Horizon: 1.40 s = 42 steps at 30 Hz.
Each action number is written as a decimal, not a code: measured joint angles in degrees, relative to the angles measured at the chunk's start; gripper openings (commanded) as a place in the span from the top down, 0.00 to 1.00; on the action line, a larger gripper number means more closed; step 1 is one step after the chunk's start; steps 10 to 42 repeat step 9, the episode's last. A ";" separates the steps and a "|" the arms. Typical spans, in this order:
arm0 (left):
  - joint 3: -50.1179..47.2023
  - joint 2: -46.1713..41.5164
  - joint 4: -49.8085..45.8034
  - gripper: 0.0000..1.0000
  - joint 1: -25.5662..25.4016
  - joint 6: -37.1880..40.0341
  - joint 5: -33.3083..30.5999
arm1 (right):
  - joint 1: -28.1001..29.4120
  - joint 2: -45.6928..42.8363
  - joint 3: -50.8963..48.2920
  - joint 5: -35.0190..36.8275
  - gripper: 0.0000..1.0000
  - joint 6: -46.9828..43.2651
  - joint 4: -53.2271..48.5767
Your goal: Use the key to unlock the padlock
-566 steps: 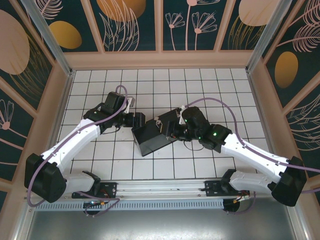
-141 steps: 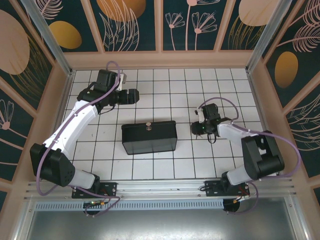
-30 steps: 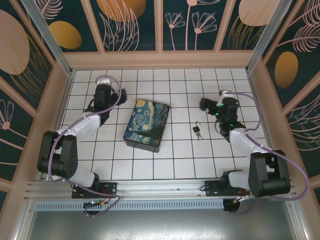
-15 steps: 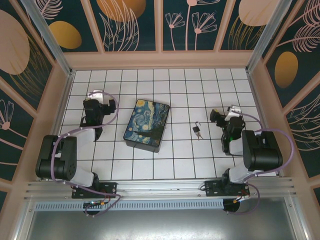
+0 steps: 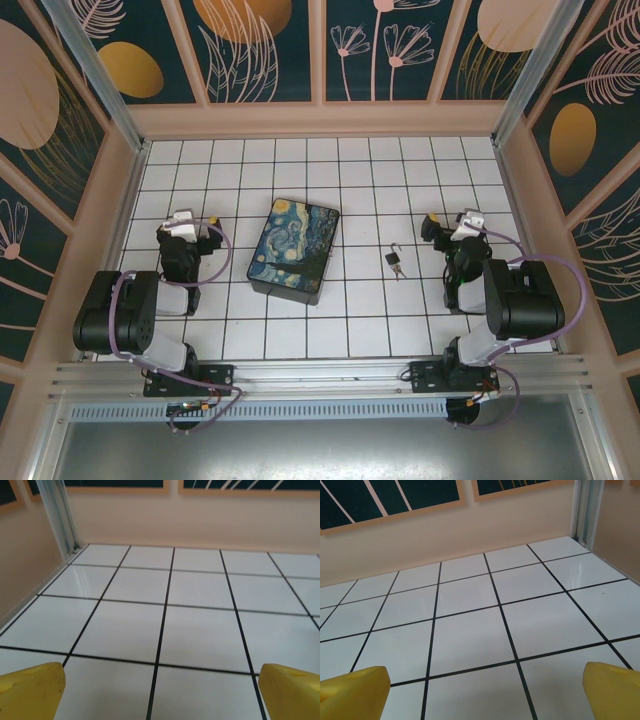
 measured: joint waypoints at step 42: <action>0.07 0.00 1.62 0.01 0.00 -0.17 0.02 | 0.04 0.00 0.00 0.35 0.01 -0.17 0.02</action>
